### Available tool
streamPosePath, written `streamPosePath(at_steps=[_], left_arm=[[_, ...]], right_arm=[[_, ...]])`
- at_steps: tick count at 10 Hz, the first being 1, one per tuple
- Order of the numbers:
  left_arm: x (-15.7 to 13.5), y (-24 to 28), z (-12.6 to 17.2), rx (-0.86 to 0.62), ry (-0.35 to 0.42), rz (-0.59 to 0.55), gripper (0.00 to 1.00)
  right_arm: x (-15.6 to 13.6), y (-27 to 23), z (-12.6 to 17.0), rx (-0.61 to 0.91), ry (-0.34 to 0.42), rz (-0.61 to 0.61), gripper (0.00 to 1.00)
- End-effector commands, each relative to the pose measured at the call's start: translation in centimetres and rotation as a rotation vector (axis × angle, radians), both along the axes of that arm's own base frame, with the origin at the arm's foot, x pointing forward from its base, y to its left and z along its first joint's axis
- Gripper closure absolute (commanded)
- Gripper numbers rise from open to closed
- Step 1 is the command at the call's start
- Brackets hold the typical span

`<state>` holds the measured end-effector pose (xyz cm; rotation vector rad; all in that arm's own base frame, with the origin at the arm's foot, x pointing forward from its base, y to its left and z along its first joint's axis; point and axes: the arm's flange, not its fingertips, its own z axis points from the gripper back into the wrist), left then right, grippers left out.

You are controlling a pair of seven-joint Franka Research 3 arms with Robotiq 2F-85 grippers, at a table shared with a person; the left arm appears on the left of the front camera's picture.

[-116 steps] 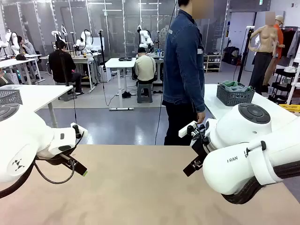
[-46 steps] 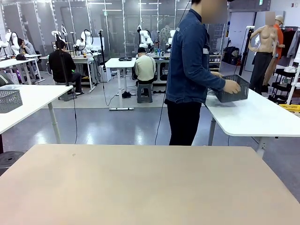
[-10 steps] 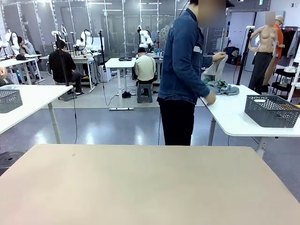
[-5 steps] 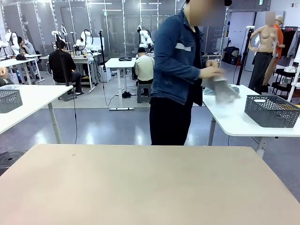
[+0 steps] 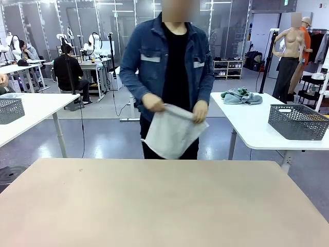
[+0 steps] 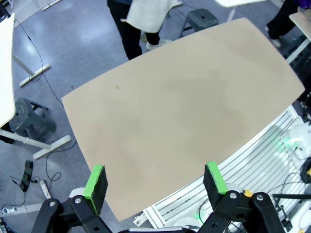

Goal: Fold the towels and place them in the basket.
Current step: When a person lays out a Towel with hook on the table, fold it in half twice.

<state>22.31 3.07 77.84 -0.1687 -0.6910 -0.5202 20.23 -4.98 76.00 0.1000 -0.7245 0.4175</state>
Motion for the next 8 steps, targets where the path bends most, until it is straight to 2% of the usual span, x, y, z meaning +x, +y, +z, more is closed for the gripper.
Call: streamPosePath(at_steps=[1,8], left_arm=[[0.01,-0.12,0.02,0.001,0.001,-0.007,0.00],[0.01,-0.12,0.02,0.001,0.001,-0.007,0.00]], right_arm=[[-0.03,-0.05,0.01,0.001,-0.001,0.001,0.00],[-0.03,-0.05,0.01,0.001,-0.001,0.001,0.00]])
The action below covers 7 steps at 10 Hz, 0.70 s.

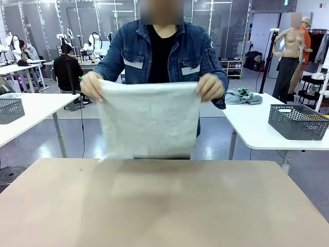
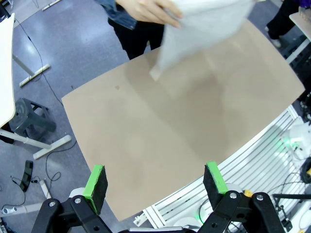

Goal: Fold the towels and place them in the basket.
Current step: When a person lays out a Towel with hook on the table, fold it in half twice.

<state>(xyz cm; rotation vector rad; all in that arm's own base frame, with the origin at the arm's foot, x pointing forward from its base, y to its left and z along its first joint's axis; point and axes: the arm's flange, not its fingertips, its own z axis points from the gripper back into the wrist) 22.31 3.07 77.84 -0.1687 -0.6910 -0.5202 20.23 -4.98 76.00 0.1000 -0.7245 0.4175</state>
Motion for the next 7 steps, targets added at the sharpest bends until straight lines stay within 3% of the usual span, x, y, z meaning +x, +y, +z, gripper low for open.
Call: streamPosePath(at_steps=[1,7], left_arm=[[0.01,-0.12,0.02,0.001,0.001,-0.007,0.00],[0.01,-0.12,0.02,0.001,0.001,-0.007,0.00]], right_arm=[[-0.03,-0.05,0.01,0.001,-0.001,0.001,0.00],[-0.03,-0.05,0.01,0.001,-0.001,0.001,0.00]])
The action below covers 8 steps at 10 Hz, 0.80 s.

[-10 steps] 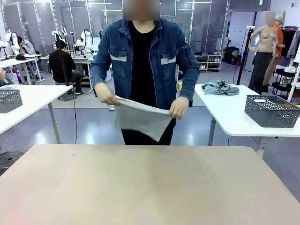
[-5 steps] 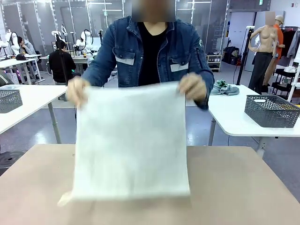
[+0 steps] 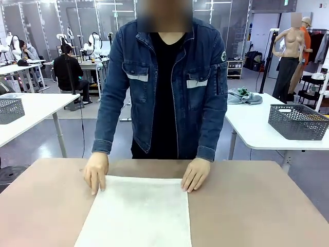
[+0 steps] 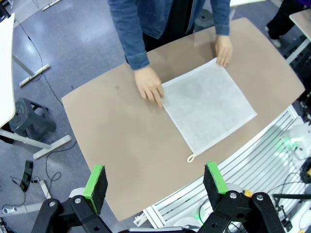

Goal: Fold the towels and place them in the basket.
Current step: When a person lays out a Towel with hook on the table, fold it in half twice.

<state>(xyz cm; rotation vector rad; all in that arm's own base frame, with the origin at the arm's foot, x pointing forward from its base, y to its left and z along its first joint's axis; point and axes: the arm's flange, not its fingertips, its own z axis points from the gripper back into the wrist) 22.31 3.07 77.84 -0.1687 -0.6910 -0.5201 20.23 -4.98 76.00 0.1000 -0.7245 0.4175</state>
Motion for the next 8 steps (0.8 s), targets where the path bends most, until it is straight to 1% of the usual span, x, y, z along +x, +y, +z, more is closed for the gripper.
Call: streamPosePath(at_steps=[1,8], left_arm=[[0.01,-0.12,0.02,0.001,0.001,-0.007,0.00],[0.01,-0.12,0.02,0.001,0.001,-0.007,0.00]], right_arm=[[-0.03,-0.05,0.01,0.001,-0.001,0.001,0.00],[-0.03,-0.05,0.01,0.001,-0.001,0.001,0.00]])
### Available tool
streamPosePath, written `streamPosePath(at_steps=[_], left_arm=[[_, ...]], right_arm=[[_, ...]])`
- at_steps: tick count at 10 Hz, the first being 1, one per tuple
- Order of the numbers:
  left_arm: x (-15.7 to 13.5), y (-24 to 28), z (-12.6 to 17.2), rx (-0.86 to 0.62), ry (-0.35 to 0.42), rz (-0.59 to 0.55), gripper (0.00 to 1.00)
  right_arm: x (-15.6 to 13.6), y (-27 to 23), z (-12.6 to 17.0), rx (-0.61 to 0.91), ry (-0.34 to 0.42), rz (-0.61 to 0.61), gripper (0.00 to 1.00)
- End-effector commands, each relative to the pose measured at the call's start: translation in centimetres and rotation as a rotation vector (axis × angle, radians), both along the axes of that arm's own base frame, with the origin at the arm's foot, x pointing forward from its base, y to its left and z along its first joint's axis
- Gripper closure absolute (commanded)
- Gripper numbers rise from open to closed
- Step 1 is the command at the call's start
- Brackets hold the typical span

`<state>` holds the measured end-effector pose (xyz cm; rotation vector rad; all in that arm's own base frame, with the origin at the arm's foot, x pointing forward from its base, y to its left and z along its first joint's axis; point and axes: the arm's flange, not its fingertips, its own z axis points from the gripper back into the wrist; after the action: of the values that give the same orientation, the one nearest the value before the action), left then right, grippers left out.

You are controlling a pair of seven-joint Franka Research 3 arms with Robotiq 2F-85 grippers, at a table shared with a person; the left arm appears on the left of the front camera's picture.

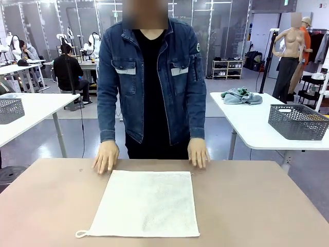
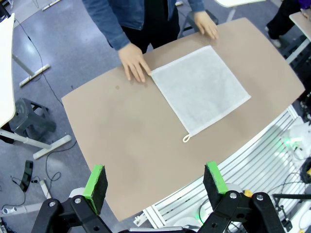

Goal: Fold the towels and place them in the basket.
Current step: When a person lays out a Towel with hook on the table, fold it in half twice.

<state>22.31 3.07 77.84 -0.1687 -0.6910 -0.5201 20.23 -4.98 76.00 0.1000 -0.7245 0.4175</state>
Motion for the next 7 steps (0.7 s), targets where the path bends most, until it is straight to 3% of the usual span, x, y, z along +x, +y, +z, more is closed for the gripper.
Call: streamPosePath(at_steps=[1,7], left_arm=[[0.01,-0.12,0.02,0.001,0.001,-0.007,0.00],[0.01,-0.12,0.02,0.001,0.001,-0.007,0.00]], right_arm=[[-0.03,-0.05,0.01,0.001,-0.001,0.001,0.00],[-0.03,-0.05,0.01,0.001,-0.001,0.001,0.00]])
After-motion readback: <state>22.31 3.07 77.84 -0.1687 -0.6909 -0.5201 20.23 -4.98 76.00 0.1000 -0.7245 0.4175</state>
